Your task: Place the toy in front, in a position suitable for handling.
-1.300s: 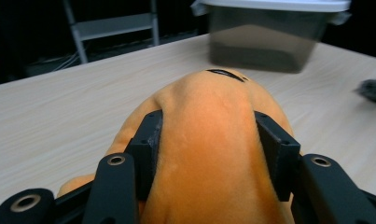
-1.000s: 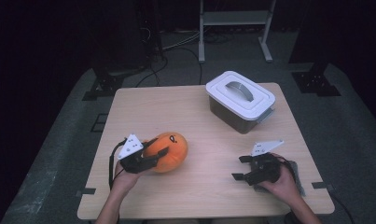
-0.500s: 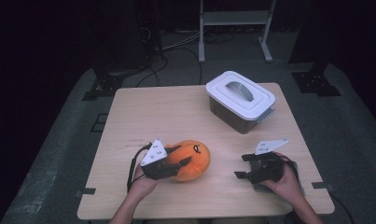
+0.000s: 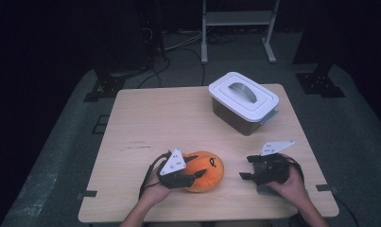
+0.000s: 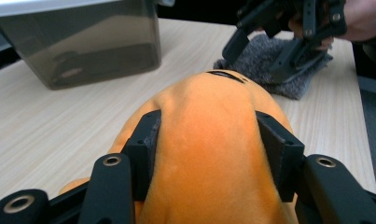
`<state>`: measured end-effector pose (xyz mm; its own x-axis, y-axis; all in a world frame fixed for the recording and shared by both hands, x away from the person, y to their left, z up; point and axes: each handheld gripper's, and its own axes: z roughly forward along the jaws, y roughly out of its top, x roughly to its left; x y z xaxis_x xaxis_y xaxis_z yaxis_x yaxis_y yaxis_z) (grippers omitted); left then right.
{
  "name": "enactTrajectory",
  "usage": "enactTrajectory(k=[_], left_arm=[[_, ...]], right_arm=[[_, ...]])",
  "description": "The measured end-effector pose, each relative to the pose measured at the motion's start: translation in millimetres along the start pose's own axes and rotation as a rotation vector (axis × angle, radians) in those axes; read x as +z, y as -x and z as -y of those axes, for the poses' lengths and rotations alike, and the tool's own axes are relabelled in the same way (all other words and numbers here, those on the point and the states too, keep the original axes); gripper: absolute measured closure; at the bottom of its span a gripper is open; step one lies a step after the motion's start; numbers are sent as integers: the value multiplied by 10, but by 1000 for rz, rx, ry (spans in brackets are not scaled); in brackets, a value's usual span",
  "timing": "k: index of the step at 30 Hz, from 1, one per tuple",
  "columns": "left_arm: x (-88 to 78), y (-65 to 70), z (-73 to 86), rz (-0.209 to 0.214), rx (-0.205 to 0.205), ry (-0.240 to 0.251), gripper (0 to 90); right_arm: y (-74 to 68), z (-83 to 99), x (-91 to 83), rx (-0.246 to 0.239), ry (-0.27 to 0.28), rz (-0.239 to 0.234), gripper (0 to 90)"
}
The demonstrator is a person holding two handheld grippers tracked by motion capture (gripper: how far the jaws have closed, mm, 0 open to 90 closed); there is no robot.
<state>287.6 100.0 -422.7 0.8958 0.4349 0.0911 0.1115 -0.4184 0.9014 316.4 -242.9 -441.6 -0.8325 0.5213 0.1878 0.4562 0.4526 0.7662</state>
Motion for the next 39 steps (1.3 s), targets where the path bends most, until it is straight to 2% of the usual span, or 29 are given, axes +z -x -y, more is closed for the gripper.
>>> enactTrajectory(k=[3, 9, 13, 17, 21, 25, 29, 32, 34, 39], left_arm=[[54, 13, 42, 7, 9, -31, 466], [85, 24, 84, -1, 8, -37, 412], [90, 41, 96, -9, 36, -47, 386], [93, 30, 108, -9, 32, -51, 358], [99, 28, 118, -13, 31, -45, 330], [103, 27, 123, -11, 31, -42, 313], [98, 22, 127, -15, 27, -40, 286], [99, 21, 121, -11, 23, -41, 276], [101, 18, 119, -9, 23, -40, 275], [104, 18, 124, -7, 25, -33, 244]], right_arm=[[6, 2, -5, 1, 0, 0, 209], [21, 14, -32, 7, 5, 7, 209], [58, 34, -95, 20, 13, 26, 209], [123, 79, -191, 41, 30, 47, 210], [204, 134, -269, 61, 12, 75, 210], [301, 191, -348, 94, 18, 87, 223], [345, 224, -352, 107, -6, 90, 251], [368, 236, -321, 130, -46, 69, 323], [374, 243, -308, 132, -61, 65, 326], [398, 262, -270, 140, -108, 101, 367]])
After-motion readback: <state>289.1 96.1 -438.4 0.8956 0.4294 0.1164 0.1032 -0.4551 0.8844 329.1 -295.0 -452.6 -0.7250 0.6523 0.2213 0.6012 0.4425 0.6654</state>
